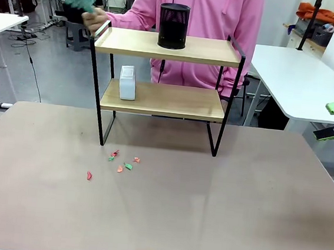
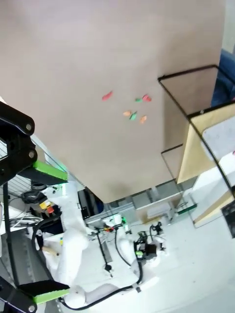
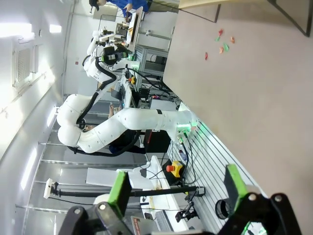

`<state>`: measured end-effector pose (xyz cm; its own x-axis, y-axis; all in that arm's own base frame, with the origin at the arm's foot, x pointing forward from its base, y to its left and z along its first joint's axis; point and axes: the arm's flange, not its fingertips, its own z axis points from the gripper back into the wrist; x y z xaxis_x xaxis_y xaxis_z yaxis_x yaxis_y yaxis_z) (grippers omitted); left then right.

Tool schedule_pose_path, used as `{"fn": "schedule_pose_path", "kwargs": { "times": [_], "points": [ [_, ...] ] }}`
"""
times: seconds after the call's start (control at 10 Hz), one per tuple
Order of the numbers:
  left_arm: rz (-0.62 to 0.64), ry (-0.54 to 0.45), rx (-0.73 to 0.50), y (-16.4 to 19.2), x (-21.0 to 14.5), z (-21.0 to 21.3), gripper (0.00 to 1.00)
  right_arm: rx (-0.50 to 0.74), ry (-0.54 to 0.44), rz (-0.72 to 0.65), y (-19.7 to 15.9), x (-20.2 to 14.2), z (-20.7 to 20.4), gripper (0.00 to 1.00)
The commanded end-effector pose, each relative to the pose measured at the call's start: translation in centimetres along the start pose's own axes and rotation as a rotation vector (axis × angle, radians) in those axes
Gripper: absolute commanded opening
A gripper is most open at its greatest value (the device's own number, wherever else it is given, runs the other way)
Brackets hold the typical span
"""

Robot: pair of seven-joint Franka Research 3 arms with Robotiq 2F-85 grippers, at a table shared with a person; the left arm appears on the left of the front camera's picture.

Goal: Clean the shelf.
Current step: Hand the Duster back to the human.

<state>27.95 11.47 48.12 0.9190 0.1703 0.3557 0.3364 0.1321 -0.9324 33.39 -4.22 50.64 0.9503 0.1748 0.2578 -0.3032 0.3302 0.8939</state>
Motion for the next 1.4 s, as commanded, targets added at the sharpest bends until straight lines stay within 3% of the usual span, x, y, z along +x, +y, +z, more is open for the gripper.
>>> {"fn": "schedule_pose_path", "kwargs": {
  "times": [0.0, 0.2, 0.3, 0.6, 0.7, 0.8, 1.3],
  "points": [
    [0.007, 0.083, 0.012, 0.1, -1.8, -3.8, 1.0, 0.029, 0.004, 0.055, 0.7, 0.2, -2.0, 1.0],
    [0.038, 0.181, 0.043, 1.5, -2.8, -7.9, 1.0, 0.083, -0.048, 0.072, -0.1, 1.0, -5.8, 1.0],
    [0.052, 0.208, 0.038, 2.1, -3.7, -10.0, 1.0, 0.114, -0.047, 0.014, -1.2, 1.9, -9.9, 1.0],
    [0.102, 0.298, -0.009, 3.0, -6.8, -13.7, 1.0, 0.189, 0.053, -0.09, -2.8, 2.6, -18.1, 1.0],
    [0.111, 0.335, 0.073, 3.9, -7.0, -13.5, 1.0, 0.161, 0.02, -0.125, -3.5, 2.8, -18.1, 1.0],
    [0.071, 0.31, 0.001, 2.7, 0.6, -11.0, 1.0, 0.168, 0.049, -0.086, -2.8, 1.6, -17.0, 1.0],
    [0.071, 0.31, 0.001, 2.7, 0.6, -11.0, 1.0, 0.168, 0.049, -0.086, -2.8, 1.6, -17.0, 1.0]
  ]
}}
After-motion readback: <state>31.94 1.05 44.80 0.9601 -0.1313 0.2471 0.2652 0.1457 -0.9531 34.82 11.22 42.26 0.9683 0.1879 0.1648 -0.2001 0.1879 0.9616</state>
